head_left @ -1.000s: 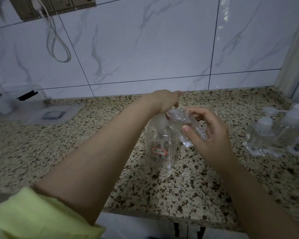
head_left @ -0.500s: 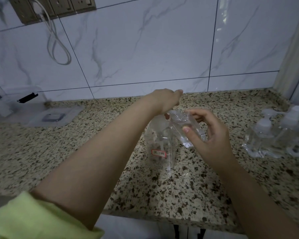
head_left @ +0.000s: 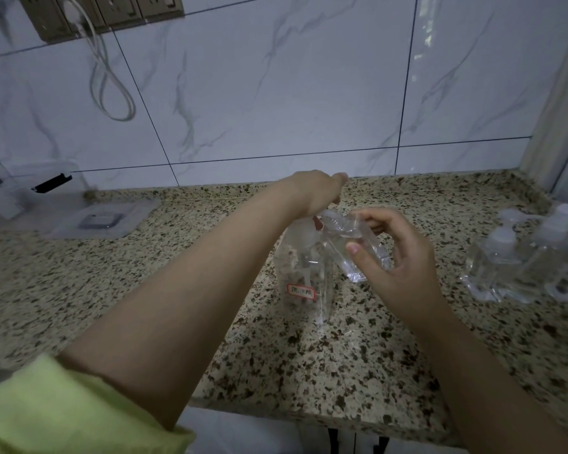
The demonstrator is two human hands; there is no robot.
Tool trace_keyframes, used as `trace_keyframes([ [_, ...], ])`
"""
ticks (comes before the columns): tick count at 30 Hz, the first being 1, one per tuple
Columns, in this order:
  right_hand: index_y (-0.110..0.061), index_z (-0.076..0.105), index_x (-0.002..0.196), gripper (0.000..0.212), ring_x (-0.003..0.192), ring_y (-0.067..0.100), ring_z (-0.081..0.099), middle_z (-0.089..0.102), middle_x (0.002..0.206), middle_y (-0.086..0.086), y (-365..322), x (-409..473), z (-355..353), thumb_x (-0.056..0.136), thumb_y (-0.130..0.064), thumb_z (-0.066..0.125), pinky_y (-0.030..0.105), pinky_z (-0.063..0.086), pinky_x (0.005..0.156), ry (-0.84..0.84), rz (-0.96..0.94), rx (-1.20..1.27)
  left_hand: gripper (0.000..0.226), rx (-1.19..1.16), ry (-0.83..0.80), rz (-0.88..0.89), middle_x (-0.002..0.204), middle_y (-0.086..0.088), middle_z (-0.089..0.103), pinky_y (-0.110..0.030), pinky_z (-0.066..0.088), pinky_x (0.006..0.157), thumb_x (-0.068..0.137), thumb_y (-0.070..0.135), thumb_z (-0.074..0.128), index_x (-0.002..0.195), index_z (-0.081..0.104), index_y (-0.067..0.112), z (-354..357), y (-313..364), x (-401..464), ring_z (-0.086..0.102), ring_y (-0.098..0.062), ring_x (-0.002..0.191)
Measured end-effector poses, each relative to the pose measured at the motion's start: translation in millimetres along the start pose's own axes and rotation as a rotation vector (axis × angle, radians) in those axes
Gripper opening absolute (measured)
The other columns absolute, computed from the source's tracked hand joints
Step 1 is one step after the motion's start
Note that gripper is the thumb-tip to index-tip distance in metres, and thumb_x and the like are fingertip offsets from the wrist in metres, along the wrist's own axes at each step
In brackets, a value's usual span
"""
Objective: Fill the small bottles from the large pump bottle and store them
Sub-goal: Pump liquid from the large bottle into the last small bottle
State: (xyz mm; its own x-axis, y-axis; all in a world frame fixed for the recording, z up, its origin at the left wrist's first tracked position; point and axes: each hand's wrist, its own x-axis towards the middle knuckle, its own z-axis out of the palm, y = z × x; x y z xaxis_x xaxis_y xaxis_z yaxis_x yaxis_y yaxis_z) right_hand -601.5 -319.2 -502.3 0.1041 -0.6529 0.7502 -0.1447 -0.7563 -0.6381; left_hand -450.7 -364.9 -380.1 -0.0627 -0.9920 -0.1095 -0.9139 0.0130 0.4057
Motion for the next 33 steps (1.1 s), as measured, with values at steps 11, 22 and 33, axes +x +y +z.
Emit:
trace_keyframes([
  [11,-0.016,0.062,0.119,0.035,0.103,0.014,0.063,0.066,0.109,-0.009,0.3,0.9,-0.7,0.088,-0.031,0.068,0.037,0.055,0.092,0.015,-0.015,0.018,0.061,-0.008,0.015,0.01,0.128,-0.009,0.063,-0.031,0.033,0.087,0.107,0.046,0.016,0.123,0.067,0.018,-0.5,-0.2,-3.4,0.056,-0.023,0.114],
  [22,-0.014,0.062,0.119,0.035,0.103,0.013,0.062,0.065,0.108,-0.006,3.5,0.0,0.3,0.089,-0.031,0.068,0.033,0.054,0.092,-0.015,-0.003,-0.01,0.06,0.021,-0.013,-0.03,0.139,-0.01,0.057,-0.037,0.036,0.104,0.106,0.048,0.017,0.126,0.065,0.018,1.7,-3.5,-0.2,0.051,-0.027,0.126],
  [33,-0.012,0.064,0.118,0.036,0.104,0.018,0.062,0.065,0.108,-0.005,2.5,-0.3,-0.5,0.088,-0.033,0.068,0.041,0.054,0.092,-0.001,0.011,-0.01,0.061,0.02,0.022,-0.024,0.138,-0.012,0.058,-0.036,0.036,0.103,0.107,0.047,0.016,0.134,0.059,0.014,3.1,-0.7,0.5,0.049,-0.029,0.129],
])
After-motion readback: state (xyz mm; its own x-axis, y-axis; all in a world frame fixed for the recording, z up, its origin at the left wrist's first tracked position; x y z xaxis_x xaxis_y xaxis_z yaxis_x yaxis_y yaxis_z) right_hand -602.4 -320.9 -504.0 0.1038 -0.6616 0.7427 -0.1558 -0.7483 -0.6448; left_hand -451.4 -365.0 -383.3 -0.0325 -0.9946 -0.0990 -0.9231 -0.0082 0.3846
